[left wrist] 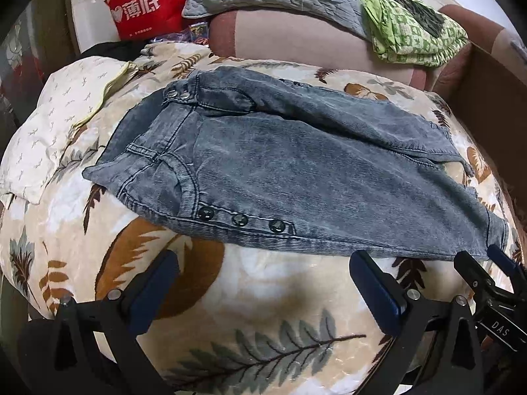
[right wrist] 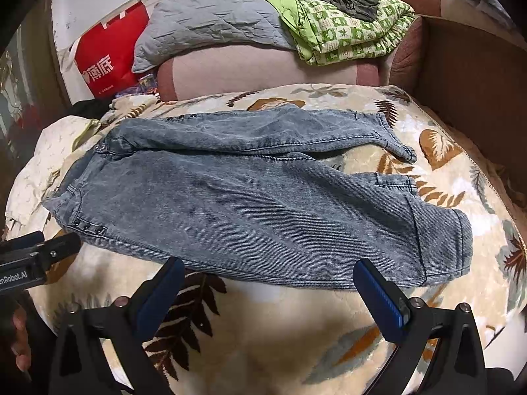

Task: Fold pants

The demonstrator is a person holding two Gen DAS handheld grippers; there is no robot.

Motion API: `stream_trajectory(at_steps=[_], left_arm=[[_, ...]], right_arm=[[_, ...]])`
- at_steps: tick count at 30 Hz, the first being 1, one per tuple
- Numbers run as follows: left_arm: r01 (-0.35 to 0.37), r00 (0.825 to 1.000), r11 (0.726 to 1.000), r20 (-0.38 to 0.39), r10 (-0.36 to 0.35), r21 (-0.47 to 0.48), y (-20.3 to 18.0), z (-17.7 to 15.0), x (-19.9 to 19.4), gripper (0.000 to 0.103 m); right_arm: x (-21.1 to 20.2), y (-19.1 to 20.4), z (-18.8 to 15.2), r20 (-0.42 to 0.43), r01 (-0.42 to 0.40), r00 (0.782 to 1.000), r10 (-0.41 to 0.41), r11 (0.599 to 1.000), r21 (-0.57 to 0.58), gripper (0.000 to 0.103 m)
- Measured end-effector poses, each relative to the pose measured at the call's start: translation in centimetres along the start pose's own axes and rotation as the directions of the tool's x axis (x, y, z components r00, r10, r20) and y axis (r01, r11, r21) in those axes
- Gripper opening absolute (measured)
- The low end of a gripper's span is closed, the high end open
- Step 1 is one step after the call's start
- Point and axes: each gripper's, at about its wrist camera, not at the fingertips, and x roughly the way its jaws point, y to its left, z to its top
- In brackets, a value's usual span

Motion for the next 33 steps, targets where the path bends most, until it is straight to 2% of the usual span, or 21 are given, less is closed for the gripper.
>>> stream_trajectory(at_steps=[5,7,9,11,12,13,15,17,19,21,22,26,29,31,33], left_arm=[[0.007,1.000,0.996,-0.007,-0.007,-0.085,3.7,0.9,0.2,0.103],[0.010,1.000,0.982,-0.010,-0.012,-0.187,7.1,1.6,0.5,0.103],[0.023,1.000,0.949,0.003,-0.023,-0.314,11.0,2.0,0.9,0.103],[0.047,0.999,0.923,0.033,-0.037,-0.383,13.5,2.2,1.2,0.098],[0.054,0.998,0.909,0.032,-0.045,-0.414,14.8,2.4,1.6,0.093],[0.062,0.998,0.903,0.032,-0.053,-0.425,15.5,2.5,1.8,0.081],[0.057,0.998,0.899,0.013,-0.057,-0.435,16.4,2.8,2.5,0.068],[0.065,0.998,0.890,0.020,-0.062,-0.451,17.0,2.8,2.6,0.069],[0.084,0.996,0.880,0.033,-0.077,-0.467,17.4,2.6,2.6,0.070],[0.084,0.996,0.884,0.026,-0.082,-0.461,17.4,2.7,2.8,0.070],[0.082,0.996,0.887,0.021,-0.081,-0.454,17.5,2.8,3.0,0.070],[0.069,0.997,0.888,0.001,-0.077,-0.454,17.7,2.9,3.6,0.076],[0.051,0.998,0.895,-0.008,-0.061,-0.442,17.3,2.9,3.5,0.076],[0.041,0.999,0.919,0.024,-0.035,-0.391,16.0,3.1,2.6,0.076],[0.011,0.998,0.958,0.056,0.006,-0.288,13.6,3.4,1.8,0.076]], right_arm=[[-0.3,-2.6,0.2,-0.033,-0.086,0.995,0.091,0.987,0.137,0.103],[-0.8,-4.8,0.2,-0.032,-0.126,0.990,0.138,0.962,0.243,0.103],[-1.2,-7.5,-0.4,-0.025,-0.153,0.984,0.175,0.918,0.366,0.103],[-1.5,-8.9,-0.7,-0.018,-0.159,0.983,0.183,0.896,0.414,0.103],[-1.6,-9.4,-0.7,-0.025,-0.143,0.985,0.169,0.895,0.422,0.103],[-1.7,-9.7,-0.7,-0.026,-0.132,0.987,0.157,0.897,0.422,0.103],[-2.1,-10.1,-0.7,-0.007,-0.136,0.988,0.154,0.892,0.430,0.103],[-2.5,-10.7,-0.6,0.007,-0.139,0.988,0.152,0.881,0.452,0.103],[-2.9,-12.2,-1.1,0.028,-0.162,0.985,0.173,0.841,0.516,0.103],[-2.9,-14.3,-1.9,0.050,-0.190,0.978,0.202,0.773,0.605,0.102],[-2.9,-15.3,-2.3,0.059,-0.192,0.978,0.201,0.745,0.639,0.098],[-2.3,-18.2,-3.2,0.026,-0.157,0.979,0.200,0.674,0.722,0.092],[-2.4,-18.4,-2.9,0.006,-0.128,0.984,0.176,0.693,0.710,0.092],[-2.4,-17.6,-2.2,-0.008,-0.103,0.989,0.146,0.737,0.668,0.092],[-2.7,-16.1,-1.2,-0.019,-0.077,0.994,0.108,0.813,0.578,0.092]])
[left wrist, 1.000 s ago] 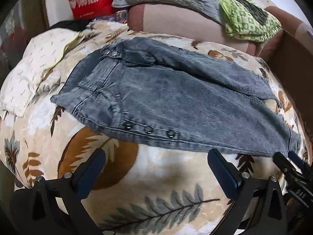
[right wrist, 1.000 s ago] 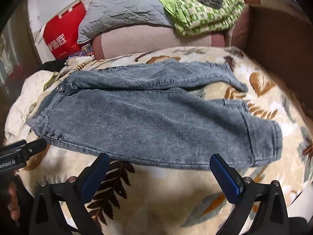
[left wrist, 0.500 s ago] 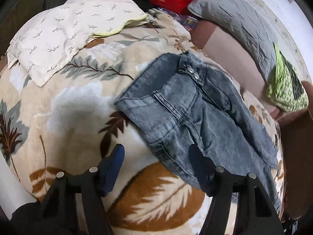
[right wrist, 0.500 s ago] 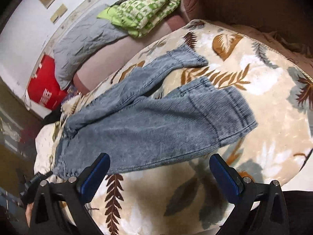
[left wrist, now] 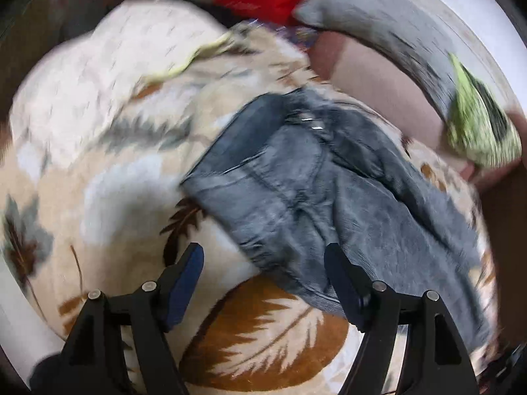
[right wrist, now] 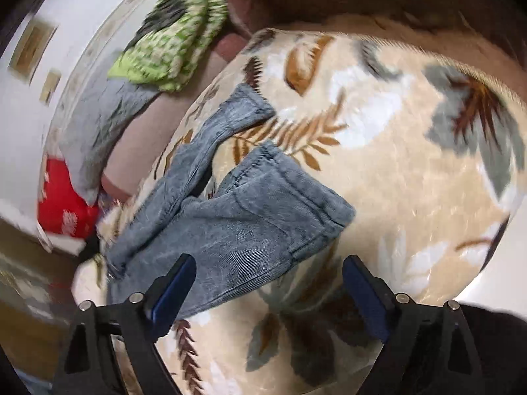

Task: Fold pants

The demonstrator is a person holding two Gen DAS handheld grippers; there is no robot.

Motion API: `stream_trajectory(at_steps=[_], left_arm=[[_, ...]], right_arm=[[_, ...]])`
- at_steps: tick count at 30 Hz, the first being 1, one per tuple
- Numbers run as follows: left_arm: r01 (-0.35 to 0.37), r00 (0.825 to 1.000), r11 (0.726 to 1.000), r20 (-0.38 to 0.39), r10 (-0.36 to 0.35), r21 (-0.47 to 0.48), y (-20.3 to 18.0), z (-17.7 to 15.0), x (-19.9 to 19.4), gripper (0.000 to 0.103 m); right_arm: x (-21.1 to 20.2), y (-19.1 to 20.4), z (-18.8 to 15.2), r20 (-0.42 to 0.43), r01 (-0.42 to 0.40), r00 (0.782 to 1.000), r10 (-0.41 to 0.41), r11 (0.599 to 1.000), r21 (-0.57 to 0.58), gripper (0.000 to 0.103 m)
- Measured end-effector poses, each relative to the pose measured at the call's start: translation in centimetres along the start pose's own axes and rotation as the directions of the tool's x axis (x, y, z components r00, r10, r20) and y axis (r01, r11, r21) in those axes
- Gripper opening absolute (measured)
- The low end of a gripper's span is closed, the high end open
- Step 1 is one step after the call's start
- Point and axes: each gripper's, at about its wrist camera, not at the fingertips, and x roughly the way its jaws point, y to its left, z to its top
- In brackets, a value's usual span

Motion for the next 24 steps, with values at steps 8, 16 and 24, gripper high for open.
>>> stream_trajectory(at_steps=[8,16,24], left_arm=[[0.003,1.000,0.992,-0.031,0.001,0.126,-3.2,-1.6,0.7,0.077],[0.057,0.992,0.965,-0.098,-0.084,-0.255,4.6,1.3,3.5,0.075],[0.068,0.986,0.953,-0.124,-0.109,-0.295,4.0,2.6,6.0,0.042]], right_arm=[[1.9,2.5,-1.2,-0.051,-0.077,0.996,0.074,0.995,-0.067,0.092],[2.5,-5.8,0.2,-0.037,-0.120,0.989,0.141,0.935,0.335,0.088],[4.2,-6.0,2.7,-0.051,-0.074,0.994,0.099,0.930,0.361,0.057]])
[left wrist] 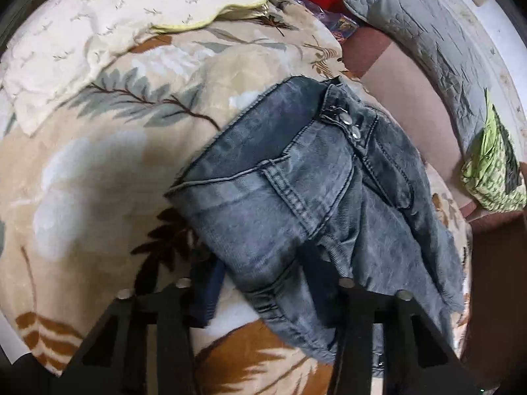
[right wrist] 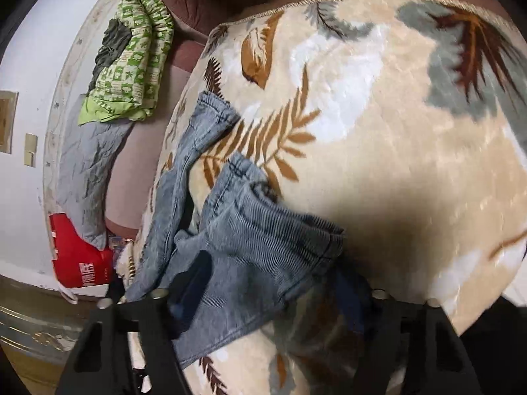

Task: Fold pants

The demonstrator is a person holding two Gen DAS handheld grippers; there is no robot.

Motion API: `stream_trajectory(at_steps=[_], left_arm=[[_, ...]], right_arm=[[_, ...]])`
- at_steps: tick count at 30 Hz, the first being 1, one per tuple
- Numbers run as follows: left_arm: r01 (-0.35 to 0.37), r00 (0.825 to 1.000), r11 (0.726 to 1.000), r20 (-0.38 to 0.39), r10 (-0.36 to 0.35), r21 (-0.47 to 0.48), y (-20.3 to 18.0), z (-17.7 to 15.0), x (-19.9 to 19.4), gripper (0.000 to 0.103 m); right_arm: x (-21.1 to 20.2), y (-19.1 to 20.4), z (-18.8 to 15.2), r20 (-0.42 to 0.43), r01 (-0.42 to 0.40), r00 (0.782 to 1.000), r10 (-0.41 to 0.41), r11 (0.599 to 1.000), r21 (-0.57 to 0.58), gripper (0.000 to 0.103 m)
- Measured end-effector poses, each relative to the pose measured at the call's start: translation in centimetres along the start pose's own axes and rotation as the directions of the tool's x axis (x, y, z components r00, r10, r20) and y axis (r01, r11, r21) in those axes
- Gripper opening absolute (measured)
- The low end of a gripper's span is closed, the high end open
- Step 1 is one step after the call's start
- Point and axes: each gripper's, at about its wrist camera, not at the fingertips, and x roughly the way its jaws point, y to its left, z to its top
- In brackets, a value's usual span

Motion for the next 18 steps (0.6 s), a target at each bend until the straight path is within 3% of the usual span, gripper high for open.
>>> stream_trajectory(at_steps=[1,2,6,11,12,13,18], left_arm=[[0.009,1.000,1.000,-0.006,-0.009,-0.016,0.1,0.3,0.3,0.041],[0.029,1.000,0.999,-0.010,-0.029,-0.039,0.6,0.4,0.4,0.040],[0.090,0.996,0.993,-0.016,-0.092,-0.077,1.7,0.5,0.8,0.040],[0.090,0.995,0.994,-0.034,-0.092,-0.058,1.4,0.8,1.1,0.040],[0.079,0.996,0.996,-0.038,-0.081,-0.051,1.3,0.9,1.1,0.034],[0.058,0.998,0.997,-0.037,-0.059,-0.043,1.1,1.1,1.1,0.020],[0.052,0.998,0.998,0.025,-0.052,-0.021,0.6,0.7,-0.2,0.012]], right_arm=[[0.3,0.2,0.3,-0.002,0.013,1.000,-0.013,1.000,0.000,0.041],[0.5,0.2,0.5,-0.003,0.024,1.000,-0.024,1.000,-0.001,0.036],[1.2,0.5,0.6,0.007,0.044,0.999,-0.044,0.998,-0.041,0.033],[1.4,0.7,0.4,0.014,0.049,0.999,-0.048,0.996,-0.073,0.033],[1.4,0.7,0.5,0.014,0.046,0.999,-0.045,0.996,-0.073,0.033],[1.3,0.6,0.4,0.014,0.044,0.999,-0.043,0.996,-0.073,0.033],[1.0,1.1,0.4,0.014,0.044,0.999,-0.043,0.994,-0.099,0.027]])
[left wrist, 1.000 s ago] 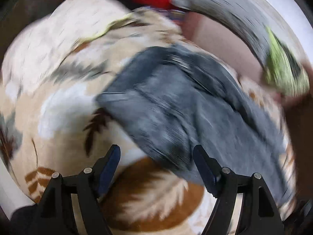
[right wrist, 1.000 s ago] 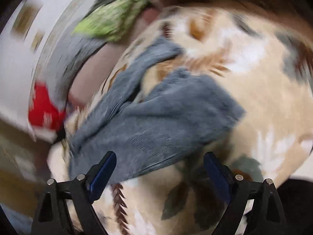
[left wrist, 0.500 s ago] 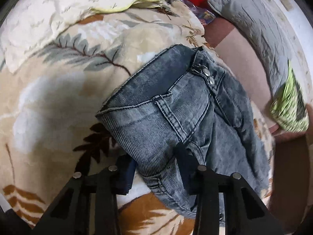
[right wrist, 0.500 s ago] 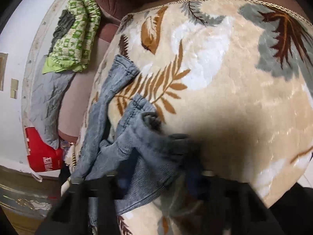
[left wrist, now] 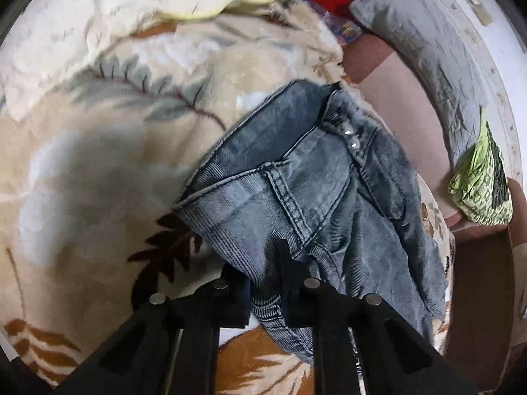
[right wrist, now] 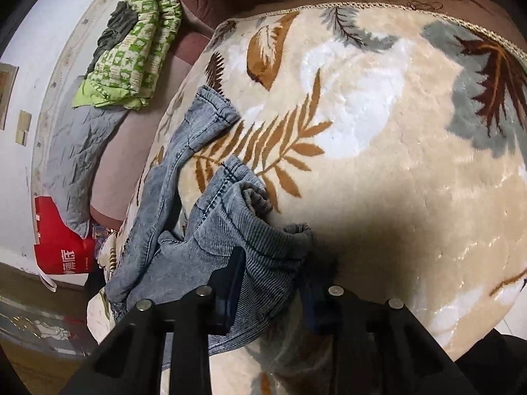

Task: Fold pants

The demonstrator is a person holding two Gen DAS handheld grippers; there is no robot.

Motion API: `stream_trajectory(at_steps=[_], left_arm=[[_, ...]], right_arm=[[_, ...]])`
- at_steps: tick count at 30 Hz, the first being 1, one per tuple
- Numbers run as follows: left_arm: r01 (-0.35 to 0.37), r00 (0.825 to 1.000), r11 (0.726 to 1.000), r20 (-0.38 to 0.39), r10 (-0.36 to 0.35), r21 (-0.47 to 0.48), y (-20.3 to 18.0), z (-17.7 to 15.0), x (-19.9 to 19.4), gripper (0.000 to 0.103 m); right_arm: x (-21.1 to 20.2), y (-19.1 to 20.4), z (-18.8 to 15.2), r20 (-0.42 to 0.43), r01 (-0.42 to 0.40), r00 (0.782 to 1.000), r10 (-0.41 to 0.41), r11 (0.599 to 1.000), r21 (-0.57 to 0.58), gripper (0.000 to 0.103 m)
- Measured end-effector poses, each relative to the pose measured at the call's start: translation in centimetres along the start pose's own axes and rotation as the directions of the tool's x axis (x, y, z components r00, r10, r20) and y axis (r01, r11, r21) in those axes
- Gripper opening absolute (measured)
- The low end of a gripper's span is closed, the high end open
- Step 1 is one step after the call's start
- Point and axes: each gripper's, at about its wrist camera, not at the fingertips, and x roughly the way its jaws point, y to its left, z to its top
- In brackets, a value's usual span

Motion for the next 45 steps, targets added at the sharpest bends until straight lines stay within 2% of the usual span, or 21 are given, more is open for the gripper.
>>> stream_trajectory(at_steps=[1,5,10,13,15,16,18,20,23,24,25,26,28,30,33,34,35,37,40,43,45], left_arm=[[-0.008,1.000,1.000,0.029,0.007,0.022,-0.5,-0.2,-0.7,0.011],[-0.022,0.987,0.994,0.158,0.005,0.104,-3.1,-0.9,-4.8,0.010],[0.005,0.964,0.995,0.263,-0.031,0.100,-3.6,-3.0,-10.4,0.009],[-0.014,0.970,0.996,0.242,-0.008,0.091,-2.6,-4.2,-11.0,0.010],[-0.051,0.985,0.996,0.171,0.037,0.077,-1.3,-4.8,-10.0,0.011],[-0.074,0.988,0.994,0.139,0.062,0.083,-1.0,-4.9,-9.5,0.012],[-0.114,0.986,0.993,0.126,0.108,0.043,0.1,-5.0,-9.6,0.014],[-0.144,0.978,0.989,0.160,0.137,0.029,0.3,-4.7,-10.8,0.019],[-0.148,0.962,0.986,0.242,0.127,0.073,-1.5,-4.3,-12.6,0.041],[-0.144,0.955,0.981,0.279,0.104,0.126,-3.1,-4.3,-13.1,0.053],[-0.143,0.950,0.974,0.299,0.085,0.175,-4.3,-4.4,-13.1,0.058],[-0.143,0.949,0.964,0.307,0.069,0.223,-5.5,-4.6,-12.9,0.059],[-0.145,0.960,0.926,0.275,0.046,0.348,-8.1,-5.2,-11.0,0.060],[-0.166,0.973,0.898,0.217,0.082,0.407,-9.1,-5.9,-8.2,0.060],[-0.212,0.975,0.884,0.155,0.161,0.416,-8.4,-6.4,-4.4,0.060],[-0.230,0.973,0.878,0.118,0.199,0.419,-7.9,-6.8,-2.9,0.060],[-0.242,0.970,0.874,0.092,0.224,0.421,-7.3,-7.1,-1.9,0.060],[-0.246,0.969,0.866,0.099,0.225,0.435,-6.4,-7.9,-1.1,0.062],[-0.261,0.965,0.846,0.120,0.232,0.465,-6.8,-8.4,-1.1,0.066],[-0.272,0.962,0.838,0.135,0.236,0.472,-7.0,-9.0,-1.1,0.070],[-0.280,0.960,0.832,0.141,0.241,0.480,-6.8,-9.0,-1.0,0.072]], right_arm=[[-0.1,0.2,0.0,0.002,-0.001,1.000,0.001,1.000,-0.010,0.022],[-1.5,1.6,0.3,0.023,0.000,1.000,0.002,0.998,-0.069,0.020],[-3.8,2.8,0.7,0.029,0.005,1.000,-0.001,0.990,-0.140,0.020],[-3.8,2.0,0.7,-0.023,0.045,0.998,-0.050,0.985,-0.169,0.023],[-2.6,0.7,0.5,-0.117,0.115,0.984,-0.137,0.977,-0.179,0.034],[-2.1,-0.1,0.4,-0.161,0.169,0.967,-0.199,0.968,-0.183,0.051],[-2.9,-0.8,0.4,-0.152,0.166,0.969,-0.193,0.971,-0.174,0.055],[-4.7,-0.8,1.1,-0.088,0.186,0.975,-0.203,0.968,-0.168,0.062],[-6.8,0.4,3.1,0.015,0.185,0.983,-0.185,0.968,-0.172,0.066],[-6.5,1.2,3.9,0.013,0.168,0.986,-0.169,0.968,-0.187,0.066],[-5.9,2.0,4.7,-0.004,0.146,0.989,-0.150,0.968,-0.206,0.066],[-4.9,2.8,5.4,-0.027,0.116,0.992,-0.126,0.967,-0.227,0.066],[-2.0,4.2,6.4,-0.075,0.113,0.988,-0.139,0.954,-0.278,0.066],[1.2,5.3,7.5,-0.129,0.119,0.978,-0.167,0.941,-0.316,0.066],[5.5,6.1,7.7,-0.183,0.173,0.947,-0.265,0.898,-0.404,0.062],[6.3,6.3,7.6,-0.180,0.192,0.939,-0.294,0.881,-0.432,0.052],[6.6,6.8,7.5,-0.154,0.217,0.933,-0.324,0.851,-0.477,0.032],[6.5,8.3,7.1,-0.104,0.243,0.927,-0.360,0.789,-0.565,0.009],[5.1,10.4,7.0,0.033,0.316,0.921,-0.388,0.695,-0.646,0.009],[4.6,11.2,7.3,0.146,0.388,0.910,-0.388,0.670,-0.633,0.007],[5.5,10.9,7.3,0.273,0.516,0.849,-0.453,0.593,-0.618,0.008]])
